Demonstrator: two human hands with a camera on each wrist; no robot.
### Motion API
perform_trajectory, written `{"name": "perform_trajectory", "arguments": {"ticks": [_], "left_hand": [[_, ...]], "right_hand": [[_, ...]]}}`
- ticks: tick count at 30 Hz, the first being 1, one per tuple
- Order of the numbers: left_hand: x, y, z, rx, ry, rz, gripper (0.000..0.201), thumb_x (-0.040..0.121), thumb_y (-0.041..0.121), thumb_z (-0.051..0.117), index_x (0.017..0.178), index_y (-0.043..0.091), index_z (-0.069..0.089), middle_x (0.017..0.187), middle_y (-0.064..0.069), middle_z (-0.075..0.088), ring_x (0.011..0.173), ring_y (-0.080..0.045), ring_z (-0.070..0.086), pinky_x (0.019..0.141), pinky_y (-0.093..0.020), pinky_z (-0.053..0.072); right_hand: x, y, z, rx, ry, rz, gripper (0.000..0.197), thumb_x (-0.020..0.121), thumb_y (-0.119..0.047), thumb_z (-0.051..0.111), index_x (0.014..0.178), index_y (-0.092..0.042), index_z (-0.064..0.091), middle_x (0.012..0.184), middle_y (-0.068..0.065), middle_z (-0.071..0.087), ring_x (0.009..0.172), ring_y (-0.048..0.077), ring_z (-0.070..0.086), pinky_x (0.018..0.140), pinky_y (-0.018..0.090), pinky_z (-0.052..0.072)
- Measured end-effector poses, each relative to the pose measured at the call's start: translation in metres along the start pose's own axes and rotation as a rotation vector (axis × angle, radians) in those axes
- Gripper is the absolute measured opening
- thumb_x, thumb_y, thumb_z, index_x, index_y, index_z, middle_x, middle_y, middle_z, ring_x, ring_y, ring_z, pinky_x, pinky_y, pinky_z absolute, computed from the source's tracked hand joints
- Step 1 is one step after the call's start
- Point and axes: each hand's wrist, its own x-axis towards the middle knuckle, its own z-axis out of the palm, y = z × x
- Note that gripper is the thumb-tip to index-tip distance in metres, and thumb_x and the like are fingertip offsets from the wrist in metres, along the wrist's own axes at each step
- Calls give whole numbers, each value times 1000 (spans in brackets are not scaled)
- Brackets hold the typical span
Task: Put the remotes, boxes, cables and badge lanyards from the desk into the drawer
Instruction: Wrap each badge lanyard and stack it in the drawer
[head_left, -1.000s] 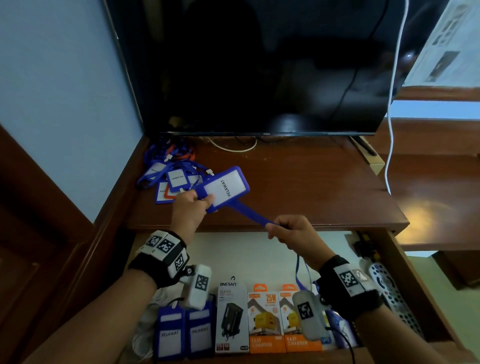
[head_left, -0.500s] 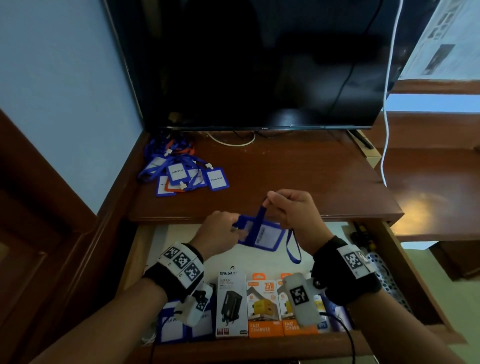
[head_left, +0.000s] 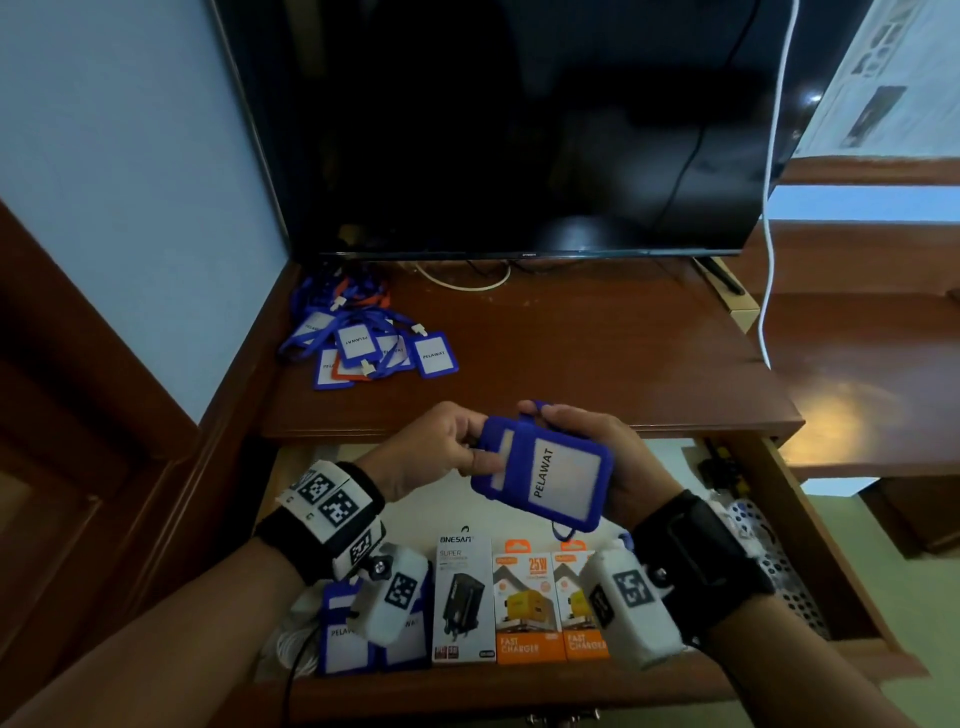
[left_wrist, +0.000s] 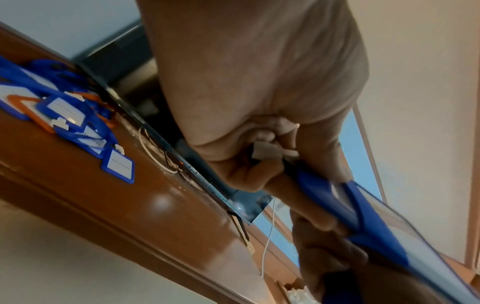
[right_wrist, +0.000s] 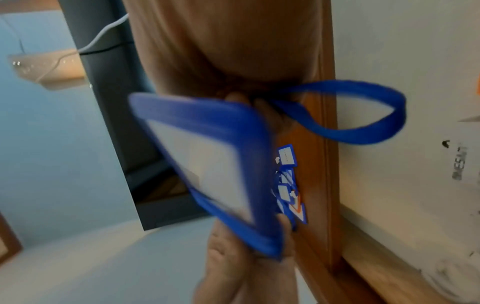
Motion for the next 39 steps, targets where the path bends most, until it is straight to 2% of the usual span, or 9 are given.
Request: {"name": "perform_trajectory", "arguments": {"ticks": [5,11,14,21,27,31,34,37,39], "left_hand": [[-5,-4,0,-115,15,37,18,88,-4,54,100,6,64,95,-5,71,87,-14,69,71,-22,53],[-11,-11,-4,-477,274,34,26,84,14,53,108,10,62,100,-4,72,91,-18,68,72,-29,55],[-8,-12,-10,-518,499,44,16,92,11,51,101,14,64,93,1,74,83,-18,67,76,-34,46],[-2,-14,-7,-562,785,22,7,91,12,59,92,15,65,83,-1,70,65,-10,66,54,-19,38],[0,-22,-16,-607,979,-37,3,92,15,61,92,14,63,86,-4,69,70,-15,66,48,-16,37],[-2,-27,-17,-431,1003,-48,4,92,16,61,89,17,64,86,-1,68,73,-15,66,51,-17,39],[-1,-36,-15,-287,954,-154,11,92,16,61,101,12,66,91,-2,66,69,-10,58,55,-16,41],[-3,-47,-6,-101,769,-230,19,92,14,61,107,5,66,88,-3,66,61,-5,55,52,-13,44],[-3,-51,2,32,570,-236,19,91,16,62,107,6,67,90,-6,70,69,-14,65,68,-24,56]], "right_hand": [[2,20,-2,-492,-2,-229,14,90,-7,55,76,-7,58,57,-2,67,51,7,63,51,21,49],[3,39,1,-423,-104,-286,27,91,-29,59,83,-3,58,67,17,60,55,22,56,52,31,39],[5,44,2,-428,-54,-294,19,89,-20,61,84,-2,57,65,16,58,55,24,56,54,33,40],[10,48,3,-613,-3,-306,11,90,-13,62,82,-6,63,62,5,58,56,18,54,54,27,42],[14,51,-6,-715,83,-326,15,88,-11,65,74,-9,69,63,-2,59,59,10,52,56,26,41],[14,52,-2,-798,79,-341,21,86,-12,66,65,-14,68,83,5,54,69,13,48,60,22,40],[8,43,14,-773,18,-382,25,90,-8,61,65,-9,62,74,-6,53,58,5,43,54,15,36],[1,25,32,-641,-63,-369,26,98,-11,48,75,-4,58,57,-4,54,48,7,37,47,18,29],[1,14,38,-545,-50,-342,25,99,-14,45,81,-3,59,56,2,51,46,9,36,44,18,28]]}}
